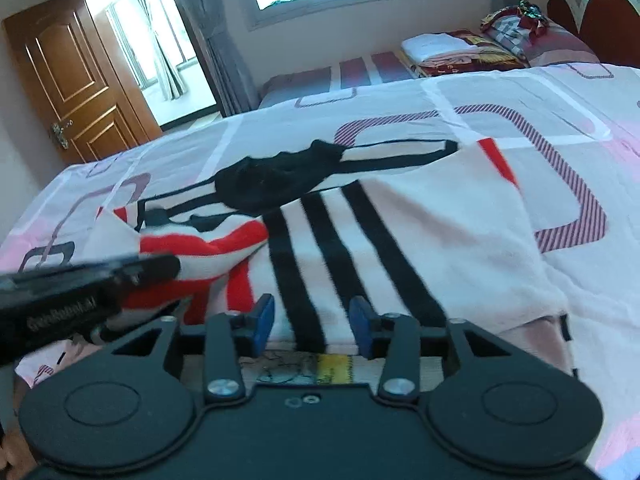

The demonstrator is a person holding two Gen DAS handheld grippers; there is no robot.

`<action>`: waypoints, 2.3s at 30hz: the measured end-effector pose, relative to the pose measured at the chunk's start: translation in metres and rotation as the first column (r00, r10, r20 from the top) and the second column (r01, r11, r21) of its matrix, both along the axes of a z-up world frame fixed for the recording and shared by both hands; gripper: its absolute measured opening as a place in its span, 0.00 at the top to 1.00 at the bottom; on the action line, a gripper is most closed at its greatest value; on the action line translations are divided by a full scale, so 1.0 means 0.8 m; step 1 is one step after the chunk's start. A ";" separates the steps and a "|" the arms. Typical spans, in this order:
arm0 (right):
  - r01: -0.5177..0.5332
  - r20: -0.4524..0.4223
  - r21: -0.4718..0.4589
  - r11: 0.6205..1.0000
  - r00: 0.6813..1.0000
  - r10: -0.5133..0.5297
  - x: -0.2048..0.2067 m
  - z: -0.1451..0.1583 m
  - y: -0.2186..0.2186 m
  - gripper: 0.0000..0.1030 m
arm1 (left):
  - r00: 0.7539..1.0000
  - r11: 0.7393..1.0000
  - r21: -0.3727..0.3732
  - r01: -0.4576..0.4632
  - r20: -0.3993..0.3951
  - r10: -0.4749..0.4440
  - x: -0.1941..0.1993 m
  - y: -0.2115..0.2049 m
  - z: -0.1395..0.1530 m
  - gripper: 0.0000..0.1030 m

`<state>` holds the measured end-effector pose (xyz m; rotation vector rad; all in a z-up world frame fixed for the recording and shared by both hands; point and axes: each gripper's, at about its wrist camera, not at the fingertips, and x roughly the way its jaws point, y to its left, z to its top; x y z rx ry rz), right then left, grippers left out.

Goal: Fold small clothes

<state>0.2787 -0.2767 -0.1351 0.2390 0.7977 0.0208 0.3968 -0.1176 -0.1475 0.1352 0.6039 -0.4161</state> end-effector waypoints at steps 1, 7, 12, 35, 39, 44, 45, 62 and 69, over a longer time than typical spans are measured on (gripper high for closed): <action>0.001 0.004 -0.003 1.000 1.000 -0.001 -0.002 0.001 -0.003 0.58 | 0.999 0.999 0.023 0.024 0.036 -0.025 -0.004 -0.010 0.002 0.30; 0.043 0.003 -0.054 0.998 0.999 -0.043 -0.021 0.005 -0.035 0.57 | 0.992 0.992 -0.024 0.122 -0.035 -0.122 -0.005 -0.043 0.023 0.30; 0.074 0.008 -0.026 0.997 0.997 -0.074 -0.032 0.009 -0.056 0.55 | 0.989 0.988 -0.090 -0.122 -0.098 0.113 0.002 0.028 0.042 0.30; -0.014 0.056 -0.088 0.996 0.998 0.019 0.059 0.026 0.064 0.87 | 0.832 0.874 -0.014 -0.485 -0.316 0.457 0.036 0.190 -0.046 0.27; 0.083 -0.053 -0.006 0.997 0.995 -0.084 0.033 -0.001 -0.003 0.86 | 0.832 0.880 0.002 -0.474 -0.326 0.449 0.036 0.185 -0.058 0.27; 0.150 -0.072 0.169 0.974 0.988 -0.139 0.017 -0.019 -0.040 0.71 | 0.824 0.870 -0.018 -0.493 -0.331 0.460 0.043 0.192 -0.054 0.26; 0.148 -0.070 0.174 0.974 0.988 -0.138 0.020 -0.020 -0.041 0.73 | 0.821 0.866 -0.014 -0.499 -0.326 0.468 0.045 0.193 -0.053 0.26; 0.148 -0.058 0.001 0.989 0.987 -0.148 0.014 -0.018 -0.066 0.82 | 0.790 0.835 -0.013 -0.550 -0.332 0.516 0.103 0.186 -0.051 0.25; 0.182 0.082 -0.125 0.975 0.982 -0.172 0.008 0.018 -0.067 0.74 | 0.843 0.872 -0.063 -0.486 -0.298 0.448 0.125 0.163 -0.030 0.25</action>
